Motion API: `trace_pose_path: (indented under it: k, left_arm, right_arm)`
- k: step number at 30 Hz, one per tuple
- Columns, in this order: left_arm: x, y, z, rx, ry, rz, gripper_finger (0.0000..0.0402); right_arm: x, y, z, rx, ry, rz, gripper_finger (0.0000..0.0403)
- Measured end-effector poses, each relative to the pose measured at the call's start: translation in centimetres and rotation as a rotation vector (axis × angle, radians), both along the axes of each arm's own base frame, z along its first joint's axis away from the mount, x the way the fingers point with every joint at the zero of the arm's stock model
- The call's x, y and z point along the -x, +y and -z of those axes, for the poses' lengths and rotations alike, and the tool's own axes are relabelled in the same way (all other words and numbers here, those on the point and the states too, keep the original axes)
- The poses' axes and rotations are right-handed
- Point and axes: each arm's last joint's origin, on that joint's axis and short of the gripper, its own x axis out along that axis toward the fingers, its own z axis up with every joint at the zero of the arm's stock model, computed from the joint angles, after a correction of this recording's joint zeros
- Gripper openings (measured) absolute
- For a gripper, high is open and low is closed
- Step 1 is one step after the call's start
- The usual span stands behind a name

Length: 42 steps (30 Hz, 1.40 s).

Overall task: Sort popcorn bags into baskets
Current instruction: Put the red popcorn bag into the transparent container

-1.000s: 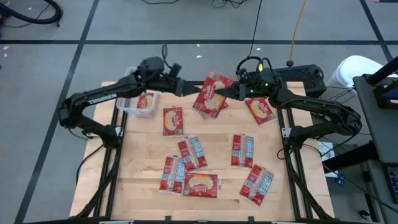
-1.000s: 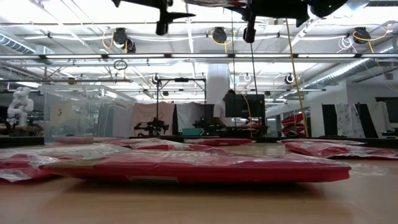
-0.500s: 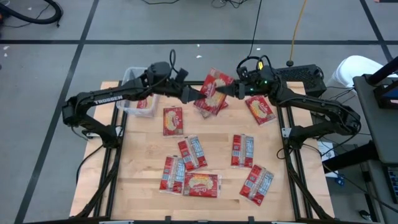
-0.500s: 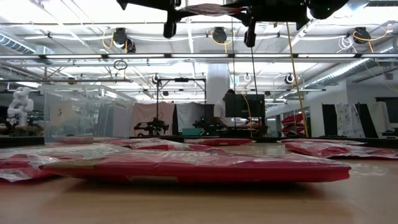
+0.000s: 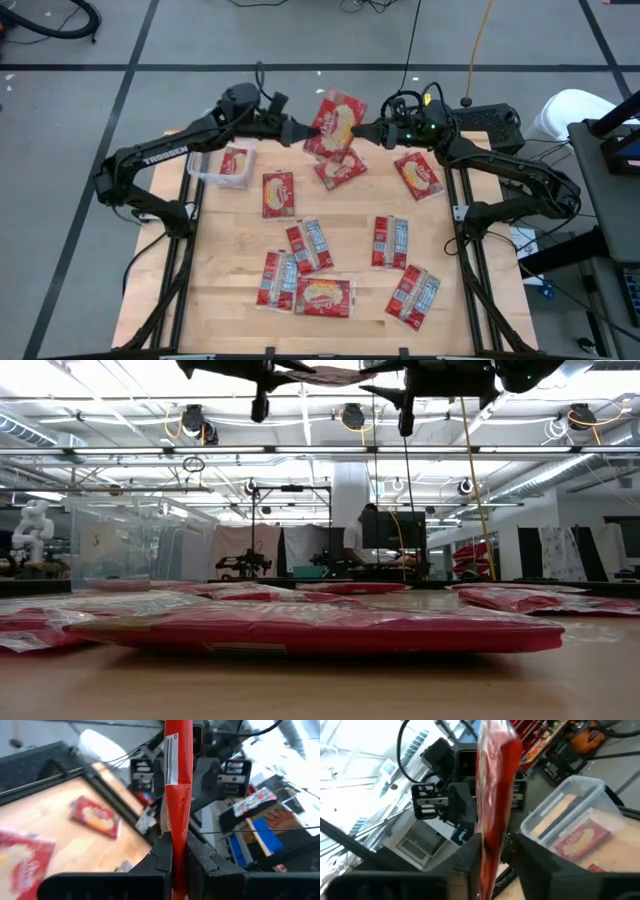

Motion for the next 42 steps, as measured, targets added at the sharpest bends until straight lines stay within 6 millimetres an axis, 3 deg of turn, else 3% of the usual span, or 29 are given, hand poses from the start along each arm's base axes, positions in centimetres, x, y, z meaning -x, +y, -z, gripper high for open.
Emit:
trace_pose_path:
  k: [8, 20, 29, 34, 42]
  left_arm:
    - [6.0, 0.7, -1.0, -0.002, 0.159, -0.151, 0.0022]
    - [15.7, -0.7, -0.7, 0.085, 0.505, -0.538, 0.0023]
    - [18.5, 0.2, 0.8, 0.089, 0.670, -0.621, 0.0025]
    - [19.4, 1.3, 4.3, 0.172, 0.759, -0.652, 0.0025]
    - [19.0, 2.2, 8.8, 0.188, 0.773, -0.640, 0.0026]
  right_arm:
    - [1.0, -1.2, 0.4, -0.008, 0.057, 0.046, 0.0186]
    - [1.2, -1.2, 1.3, 0.037, 0.134, -0.058, 0.0196]
    - [1.3, -1.2, 1.7, 0.081, 0.170, -0.060, 0.0196]
    - [1.3, -1.2, 1.6, 0.067, 0.169, -0.055, 0.0196]
    - [1.3, -1.2, 1.6, -0.029, 0.162, -0.045, 0.0196]
